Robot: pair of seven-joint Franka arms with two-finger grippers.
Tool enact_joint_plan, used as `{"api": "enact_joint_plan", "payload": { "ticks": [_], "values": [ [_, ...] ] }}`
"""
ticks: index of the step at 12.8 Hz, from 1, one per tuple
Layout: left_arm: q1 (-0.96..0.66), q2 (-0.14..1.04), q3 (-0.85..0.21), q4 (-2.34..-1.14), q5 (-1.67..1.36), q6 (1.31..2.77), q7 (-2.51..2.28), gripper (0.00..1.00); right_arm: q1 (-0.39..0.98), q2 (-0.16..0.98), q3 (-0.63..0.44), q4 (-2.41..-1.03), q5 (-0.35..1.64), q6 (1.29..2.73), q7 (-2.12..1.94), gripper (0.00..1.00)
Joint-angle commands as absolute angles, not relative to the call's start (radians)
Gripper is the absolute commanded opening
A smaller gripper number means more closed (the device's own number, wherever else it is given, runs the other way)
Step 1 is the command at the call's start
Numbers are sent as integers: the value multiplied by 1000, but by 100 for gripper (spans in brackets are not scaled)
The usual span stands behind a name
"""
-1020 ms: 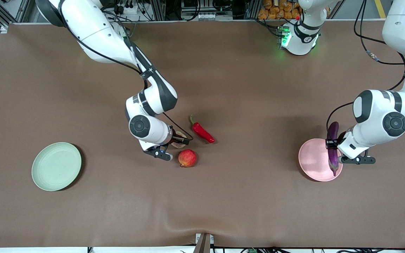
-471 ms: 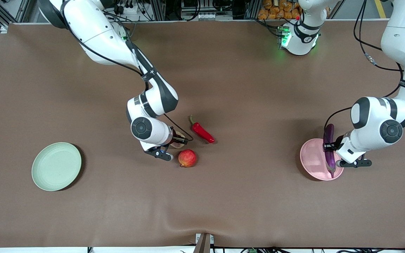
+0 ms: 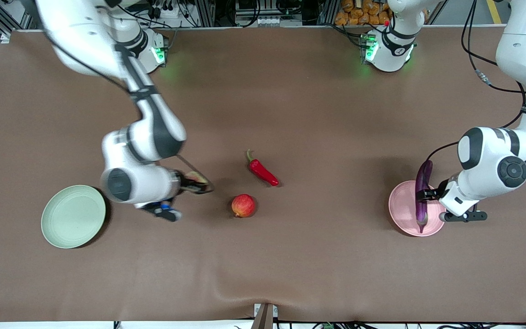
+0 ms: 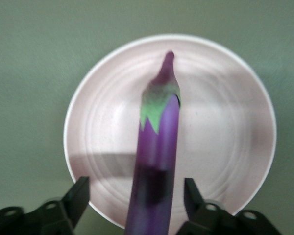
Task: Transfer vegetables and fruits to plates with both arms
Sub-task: 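Lower the eggplant onto the pink plate while the right gripper grasps the peach, then carry the peach to the green plate while the left gripper reaches the chili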
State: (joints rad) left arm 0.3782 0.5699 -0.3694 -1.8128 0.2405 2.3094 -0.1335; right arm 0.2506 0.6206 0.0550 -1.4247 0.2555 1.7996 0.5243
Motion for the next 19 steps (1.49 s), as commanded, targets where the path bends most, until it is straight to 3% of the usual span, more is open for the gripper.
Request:
{"api": "enact_joint_plan", "payload": {
  "ticks": [1,4,7,11,16,19],
  "values": [
    [371,508,-409,-1790,233,2229,-161,100,114,585,72,-1443,272,1743,327,0],
    [373,473,-481,-1773,232,2133,-294,100,-7,580,68,-1442,247,1726,134,0],
    [371,460,-569,-1746,230,2071,-440,100,-133,587,61,-1436,51,1729,-64,0],
    [371,460,-681,-1744,230,2065,-618,100,-259,610,60,-1436,17,1749,-260,0],
    [281,472,-724,-1743,233,2068,-805,100,-296,695,60,-1440,-14,1917,-293,0],
    [140,546,-721,-1652,244,2077,-980,100,-317,744,61,-1450,-3,1959,-293,3]
  ]
}}
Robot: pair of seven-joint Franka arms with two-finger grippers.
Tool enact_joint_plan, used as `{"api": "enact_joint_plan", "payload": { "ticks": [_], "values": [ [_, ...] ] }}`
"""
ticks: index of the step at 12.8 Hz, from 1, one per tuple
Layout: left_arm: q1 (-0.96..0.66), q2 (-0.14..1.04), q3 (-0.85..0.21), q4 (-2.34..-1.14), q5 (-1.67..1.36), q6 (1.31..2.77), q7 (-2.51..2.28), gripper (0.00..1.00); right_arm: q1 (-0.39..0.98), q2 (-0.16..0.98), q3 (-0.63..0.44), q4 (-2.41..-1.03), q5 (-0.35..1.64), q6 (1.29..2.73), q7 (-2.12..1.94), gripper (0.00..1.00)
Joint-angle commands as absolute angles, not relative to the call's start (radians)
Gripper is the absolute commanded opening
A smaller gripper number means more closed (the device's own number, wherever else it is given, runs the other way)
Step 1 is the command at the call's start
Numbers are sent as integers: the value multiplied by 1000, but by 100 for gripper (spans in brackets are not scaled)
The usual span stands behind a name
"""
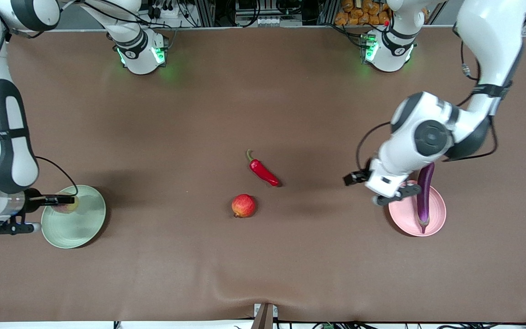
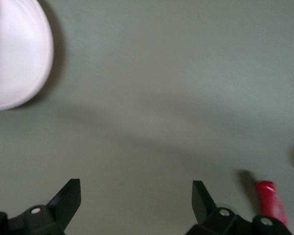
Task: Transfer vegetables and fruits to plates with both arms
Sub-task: 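Carry the peach to the green plate while the left gripper reaches the chili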
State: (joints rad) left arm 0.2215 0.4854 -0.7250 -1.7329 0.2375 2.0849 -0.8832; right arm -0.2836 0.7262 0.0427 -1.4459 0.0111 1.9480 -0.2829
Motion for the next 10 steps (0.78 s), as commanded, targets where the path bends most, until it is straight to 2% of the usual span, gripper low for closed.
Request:
{"api": "enact_joint_plan", "payload": {
  "ticks": [1,3,7,8,10],
  "values": [
    [94,570,-716,-1631,245,2080,-1036,100,-318,749,61,-1450,1,1959,-295,32],
    [22,604,-695,-1608,245,2115,-1101,100,-322,755,61,-1450,2,1954,-296,100],
    [-148,640,-583,-1600,245,2198,-1234,100,-307,736,69,-1433,3,1945,-305,100],
    [-205,656,-543,-1580,245,2212,-1282,100,-302,730,71,-1407,-5,1904,-305,100],
    [-337,708,-444,-1502,244,2212,-1385,100,-288,729,69,-1301,-14,1734,-304,100]
  ]
}}
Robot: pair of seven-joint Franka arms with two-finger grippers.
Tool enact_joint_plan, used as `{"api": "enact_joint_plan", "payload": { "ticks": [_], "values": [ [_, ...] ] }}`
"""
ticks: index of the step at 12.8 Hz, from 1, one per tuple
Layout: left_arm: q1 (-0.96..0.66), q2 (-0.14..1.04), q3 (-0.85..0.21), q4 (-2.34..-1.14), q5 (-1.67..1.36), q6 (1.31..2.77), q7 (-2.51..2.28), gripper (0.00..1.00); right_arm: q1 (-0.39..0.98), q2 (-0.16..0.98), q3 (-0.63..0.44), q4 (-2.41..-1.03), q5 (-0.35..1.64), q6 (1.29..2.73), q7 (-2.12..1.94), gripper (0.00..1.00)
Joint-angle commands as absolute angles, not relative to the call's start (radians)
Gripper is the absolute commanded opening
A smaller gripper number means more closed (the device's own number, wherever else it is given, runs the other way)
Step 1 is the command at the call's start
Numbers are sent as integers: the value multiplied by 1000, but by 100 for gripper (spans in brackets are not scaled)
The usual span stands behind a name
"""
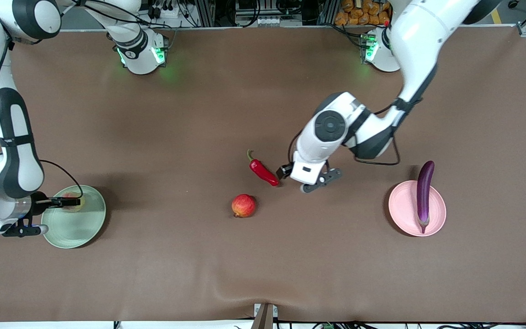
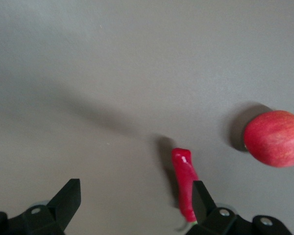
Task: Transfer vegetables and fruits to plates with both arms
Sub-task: 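Grasp the red chili with the left gripper while the right gripper releases the peach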
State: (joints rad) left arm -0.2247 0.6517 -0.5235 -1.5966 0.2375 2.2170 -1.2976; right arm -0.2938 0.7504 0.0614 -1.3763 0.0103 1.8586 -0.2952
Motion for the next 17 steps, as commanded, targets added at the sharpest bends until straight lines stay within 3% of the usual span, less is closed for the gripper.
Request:
{"api": "enact_joint_plan", "payload": {
  "ticks": [1,3,13,17],
  "values": [
    [-394,728,-392,-1477,244,2212,-1419,100,-282,727,68,-1263,-15,1667,-302,100],
    [-469,752,-330,-1468,241,2212,-1428,100,-281,732,69,-1246,-2,1634,-298,100],
    [-535,867,-319,-1407,242,2356,-1571,100,-175,684,77,-1239,2,1608,-232,100],
    [-587,881,-264,-1405,241,2359,-1574,100,-112,654,75,-1238,8,1580,-88,100]
  ]
}}
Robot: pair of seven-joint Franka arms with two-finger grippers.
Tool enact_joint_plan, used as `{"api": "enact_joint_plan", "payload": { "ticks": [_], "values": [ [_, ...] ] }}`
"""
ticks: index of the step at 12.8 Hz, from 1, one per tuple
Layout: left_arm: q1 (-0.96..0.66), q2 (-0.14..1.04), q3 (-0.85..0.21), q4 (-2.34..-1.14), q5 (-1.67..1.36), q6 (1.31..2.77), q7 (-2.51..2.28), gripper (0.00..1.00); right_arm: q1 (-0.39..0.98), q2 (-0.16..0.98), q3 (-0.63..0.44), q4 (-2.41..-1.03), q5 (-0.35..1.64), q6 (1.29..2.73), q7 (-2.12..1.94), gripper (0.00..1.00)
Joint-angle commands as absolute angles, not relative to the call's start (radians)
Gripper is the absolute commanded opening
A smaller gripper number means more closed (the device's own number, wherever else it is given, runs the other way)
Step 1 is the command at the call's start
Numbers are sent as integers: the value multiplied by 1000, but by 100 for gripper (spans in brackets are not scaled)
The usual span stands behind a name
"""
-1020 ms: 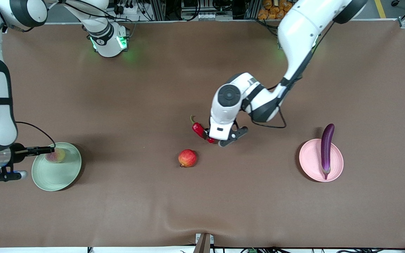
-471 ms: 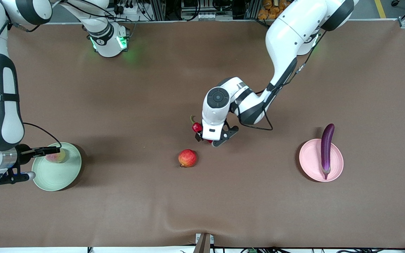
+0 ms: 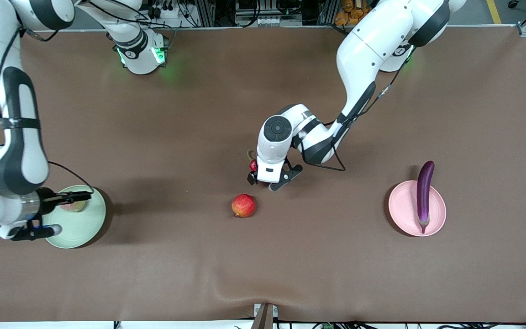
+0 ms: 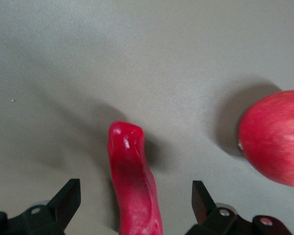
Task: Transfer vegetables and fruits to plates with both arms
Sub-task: 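Grasp the red chili with the left gripper while the right gripper releases the peach, then lift the chili with the left gripper while the right gripper grasps the apple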
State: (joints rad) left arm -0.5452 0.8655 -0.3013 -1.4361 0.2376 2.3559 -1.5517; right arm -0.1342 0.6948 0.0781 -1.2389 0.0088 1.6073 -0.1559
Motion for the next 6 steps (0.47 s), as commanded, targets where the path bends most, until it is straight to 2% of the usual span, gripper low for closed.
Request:
{"api": "enact_joint_plan", "payload": {
  "ticks": [1,2,3,5,6],
  "values": [
    [-592,885,-258,-1405,239,2365,-1574,91,-97,650,75,-1238,24,1578,-40,100],
    [-591,893,-258,-1405,238,2382,-1574,75,-80,650,74,-1238,58,1578,16,100],
    [-591,902,-258,-1404,238,2391,-1572,55,-59,656,71,-1241,96,1580,75,100],
    [-589,902,-253,-1402,241,2395,-1560,0,-8,669,71,-1250,121,1589,203,100],
    [-578,885,-252,-1402,242,2395,-1559,0,18,667,71,-1250,123,1588,260,100]
  ]
}}
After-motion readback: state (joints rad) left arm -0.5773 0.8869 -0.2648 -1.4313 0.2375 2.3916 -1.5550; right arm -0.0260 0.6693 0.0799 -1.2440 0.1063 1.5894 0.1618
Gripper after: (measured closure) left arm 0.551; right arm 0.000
